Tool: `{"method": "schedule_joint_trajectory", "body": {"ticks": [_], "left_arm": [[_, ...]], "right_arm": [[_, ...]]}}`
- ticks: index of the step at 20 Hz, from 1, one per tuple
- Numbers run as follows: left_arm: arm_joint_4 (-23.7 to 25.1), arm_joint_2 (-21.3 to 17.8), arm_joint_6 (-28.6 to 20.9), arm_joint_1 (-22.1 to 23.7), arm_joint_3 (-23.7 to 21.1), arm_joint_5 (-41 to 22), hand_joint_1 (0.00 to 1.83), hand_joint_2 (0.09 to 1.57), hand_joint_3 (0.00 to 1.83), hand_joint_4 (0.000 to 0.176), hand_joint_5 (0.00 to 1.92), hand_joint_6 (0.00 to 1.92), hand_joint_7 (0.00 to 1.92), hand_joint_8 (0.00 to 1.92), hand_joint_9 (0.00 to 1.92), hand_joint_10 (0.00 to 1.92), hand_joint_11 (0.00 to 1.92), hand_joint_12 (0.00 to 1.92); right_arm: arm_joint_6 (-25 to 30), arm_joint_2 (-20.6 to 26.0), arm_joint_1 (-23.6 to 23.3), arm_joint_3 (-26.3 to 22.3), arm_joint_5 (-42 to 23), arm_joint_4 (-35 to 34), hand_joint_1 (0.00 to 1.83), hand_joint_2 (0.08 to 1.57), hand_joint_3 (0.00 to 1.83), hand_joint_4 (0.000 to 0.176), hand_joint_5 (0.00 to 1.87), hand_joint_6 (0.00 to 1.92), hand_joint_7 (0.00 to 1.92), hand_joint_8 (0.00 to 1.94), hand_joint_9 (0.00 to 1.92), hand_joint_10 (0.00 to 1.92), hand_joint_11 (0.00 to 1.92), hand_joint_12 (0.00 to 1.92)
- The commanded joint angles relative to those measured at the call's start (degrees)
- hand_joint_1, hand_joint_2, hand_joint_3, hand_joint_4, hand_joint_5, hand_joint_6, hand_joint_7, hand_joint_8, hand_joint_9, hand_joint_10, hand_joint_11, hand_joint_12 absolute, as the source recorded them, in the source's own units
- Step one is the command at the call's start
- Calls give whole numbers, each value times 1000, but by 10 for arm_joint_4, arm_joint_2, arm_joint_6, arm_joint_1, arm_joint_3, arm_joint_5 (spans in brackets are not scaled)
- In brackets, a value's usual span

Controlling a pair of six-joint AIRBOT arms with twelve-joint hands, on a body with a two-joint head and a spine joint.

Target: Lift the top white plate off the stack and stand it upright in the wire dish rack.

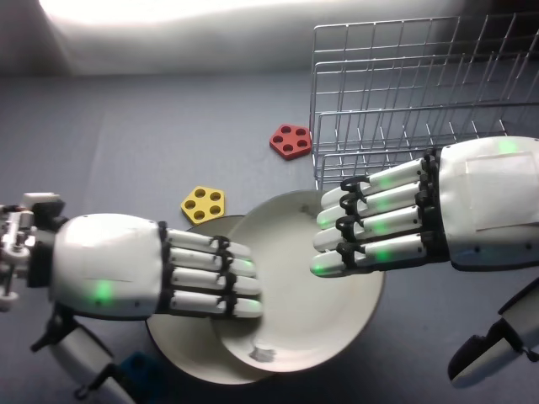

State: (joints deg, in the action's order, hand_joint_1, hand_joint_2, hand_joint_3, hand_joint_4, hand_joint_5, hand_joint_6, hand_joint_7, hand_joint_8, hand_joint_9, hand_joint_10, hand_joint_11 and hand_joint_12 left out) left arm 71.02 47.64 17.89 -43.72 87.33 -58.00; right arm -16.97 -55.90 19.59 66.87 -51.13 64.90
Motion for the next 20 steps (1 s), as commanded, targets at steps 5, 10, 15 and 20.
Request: {"method": "schedule_joint_trajectory", "body": {"ticks": [5, 10, 15, 20], "left_arm": [[26, 31, 0, 14, 1, 46, 124, 953, 3, 0, 76, 1, 98, 3, 87, 4, 72, 21], [32, 34, 0, 14, 16, 40, 113, 949, 1, 0, 93, 8, 107, 7, 113, 11, 114, 39], [32, 36, 0, 15, 24, 37, 137, 948, 0, 0, 88, 4, 115, 7, 113, 8, 97, 31], [32, 39, 0, 17, 29, 37, 147, 942, 0, 0, 81, 3, 89, 2, 68, 1, 83, 25]], "right_arm": [[-15, -2, -1, 0, -44, -40, 824, 888, 0, 0, 122, 6, 174, 1, 186, 1, 222, 3], [-15, -7, 2, -2, -44, -44, 1224, 951, 3, 0, 216, 9, 205, 3, 245, 7, 315, 41], [-15, -22, 7, -4, -17, -57, 1309, 1007, 12, 0, 225, 2, 225, 2, 291, 8, 357, 57], [-45, -32, 16, -6, -8, -79, 1302, 1004, 4, 0, 275, 13, 252, 9, 289, 2, 374, 65]]}}
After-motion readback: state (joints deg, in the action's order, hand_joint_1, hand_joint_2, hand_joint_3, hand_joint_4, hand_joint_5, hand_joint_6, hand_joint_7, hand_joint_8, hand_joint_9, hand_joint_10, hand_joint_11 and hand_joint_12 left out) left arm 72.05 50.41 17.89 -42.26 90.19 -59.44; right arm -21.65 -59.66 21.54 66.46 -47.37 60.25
